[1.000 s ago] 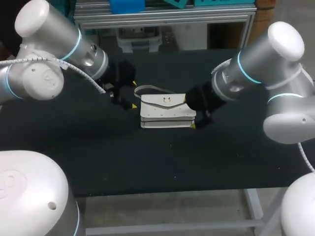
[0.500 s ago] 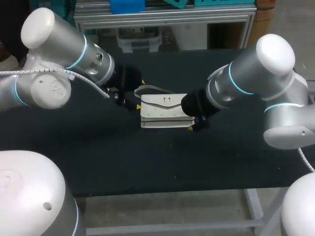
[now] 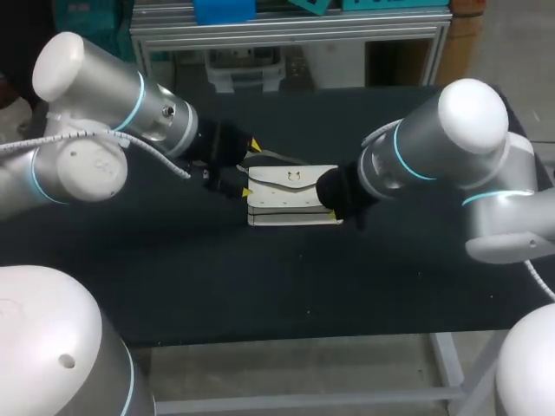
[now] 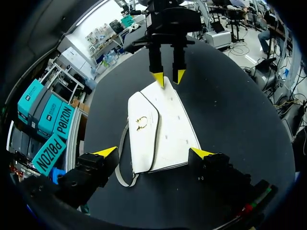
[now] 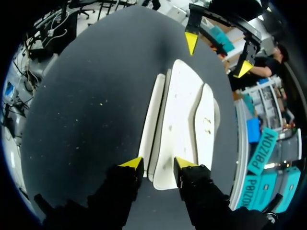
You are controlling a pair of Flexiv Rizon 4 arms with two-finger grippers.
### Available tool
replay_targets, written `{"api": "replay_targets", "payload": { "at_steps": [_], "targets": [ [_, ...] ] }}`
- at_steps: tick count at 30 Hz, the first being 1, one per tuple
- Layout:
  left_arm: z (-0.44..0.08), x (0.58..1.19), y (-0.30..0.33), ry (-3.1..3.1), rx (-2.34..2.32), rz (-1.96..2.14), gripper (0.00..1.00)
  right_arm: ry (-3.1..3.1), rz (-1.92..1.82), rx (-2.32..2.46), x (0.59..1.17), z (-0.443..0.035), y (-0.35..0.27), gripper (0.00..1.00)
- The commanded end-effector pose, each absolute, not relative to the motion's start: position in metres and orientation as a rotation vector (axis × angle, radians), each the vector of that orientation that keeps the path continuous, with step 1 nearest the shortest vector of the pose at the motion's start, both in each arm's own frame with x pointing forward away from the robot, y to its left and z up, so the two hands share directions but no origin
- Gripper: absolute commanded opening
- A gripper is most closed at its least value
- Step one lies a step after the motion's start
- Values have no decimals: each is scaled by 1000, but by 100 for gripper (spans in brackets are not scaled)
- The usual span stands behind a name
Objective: Pick up the bag, open it, inspect its contents, close it, and place it on the opposite side
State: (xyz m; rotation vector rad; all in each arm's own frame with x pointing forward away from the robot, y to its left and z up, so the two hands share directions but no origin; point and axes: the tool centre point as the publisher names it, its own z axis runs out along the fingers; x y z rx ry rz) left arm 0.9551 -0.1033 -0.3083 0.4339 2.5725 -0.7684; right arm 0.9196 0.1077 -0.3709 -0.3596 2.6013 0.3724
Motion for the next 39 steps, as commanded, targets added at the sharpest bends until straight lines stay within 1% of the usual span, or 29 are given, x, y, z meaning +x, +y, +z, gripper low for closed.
{"api": "replay_targets", "payload": {
  "at_steps": [1, 6, 11, 16, 18, 19, 20, 22, 39],
  "targets": [
    [-311, 960, -104, 2572, 453, -789, 100, 2567, 329, -319, 921, -377, 116, 40],
    [-315, 960, -103, 2579, 466, -799, 100, 2560, 285, -298, 924, -378, 118, 40],
    [-317, 959, -103, 2584, 486, -795, 100, 2553, 256, -296, 927, -377, 120, 34],
    [-318, 959, -104, 2587, 513, -796, 100, 2557, 222, -285, 931, -380, 120, 34],
    [-319, 959, -105, 2589, 514, -797, 100, 2556, 223, -286, 932, -381, 120, 32],
    [-319, 959, -105, 2590, 516, -797, 100, 2558, 214, -283, 932, -381, 121, 30],
    [-319, 959, -105, 2590, 516, -796, 100, 2560, 206, -282, 933, -381, 121, 24],
    [-319, 959, -106, 2589, 519, -794, 100, 2558, 194, -276, 933, -381, 121, 0],
    [-322, 953, -121, 2383, 721, -862, 100, 2523, 182, -288, 930, -385, 119, 0]
  ]
}}
